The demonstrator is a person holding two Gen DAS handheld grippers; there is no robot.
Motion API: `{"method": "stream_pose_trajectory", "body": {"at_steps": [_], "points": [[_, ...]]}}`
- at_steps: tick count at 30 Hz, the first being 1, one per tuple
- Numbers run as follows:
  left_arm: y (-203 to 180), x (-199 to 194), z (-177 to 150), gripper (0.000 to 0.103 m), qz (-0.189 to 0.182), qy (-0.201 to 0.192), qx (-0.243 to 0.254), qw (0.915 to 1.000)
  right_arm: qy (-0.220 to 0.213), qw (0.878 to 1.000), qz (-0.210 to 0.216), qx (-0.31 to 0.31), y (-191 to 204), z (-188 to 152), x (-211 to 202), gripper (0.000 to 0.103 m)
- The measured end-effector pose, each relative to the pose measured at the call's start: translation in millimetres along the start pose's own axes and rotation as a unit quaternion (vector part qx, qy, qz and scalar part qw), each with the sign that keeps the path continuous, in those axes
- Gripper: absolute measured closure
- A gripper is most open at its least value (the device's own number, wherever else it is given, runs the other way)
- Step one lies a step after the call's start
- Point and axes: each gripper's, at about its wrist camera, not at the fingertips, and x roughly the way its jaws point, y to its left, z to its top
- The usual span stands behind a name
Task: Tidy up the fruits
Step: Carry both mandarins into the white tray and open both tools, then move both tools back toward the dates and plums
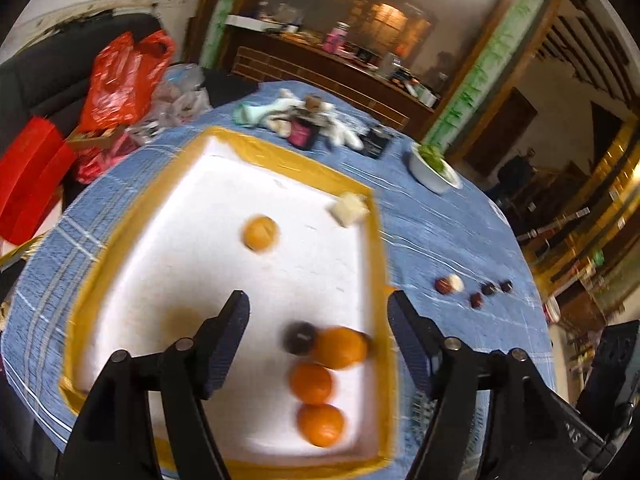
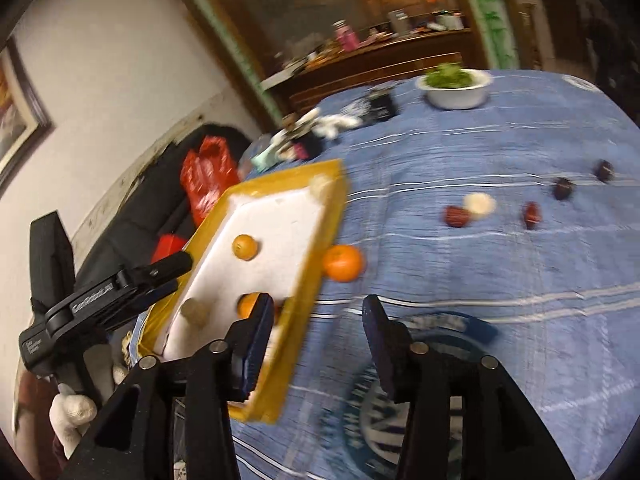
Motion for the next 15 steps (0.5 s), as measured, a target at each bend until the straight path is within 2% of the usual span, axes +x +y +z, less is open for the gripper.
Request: {"method": "stream_pose_trajectory", "body": {"at_steps": [6, 11, 15], "points": [[-73.3, 10.8, -20.1, 0.03, -0.035, 0.027, 0.067, 0.9968, -0.046, 0.997, -0.031, 0.061, -52.7, -12.6, -54.7, 0.049], [-136.6, 20.7, -46.4, 0.03, -0.084, 0.064, 0.116, 0.9876, -0.086, 0.989, -0.061, 0.103, -89.2, -23.1, -99.9, 0.046], [-169.8, 17.8, -65.6, 0.03, -0.096, 0.075, 0.151, 0.981, -0.103, 0.984, -0.071, 0.131, -110.7, -31.9, -120.7, 0.045]]}}
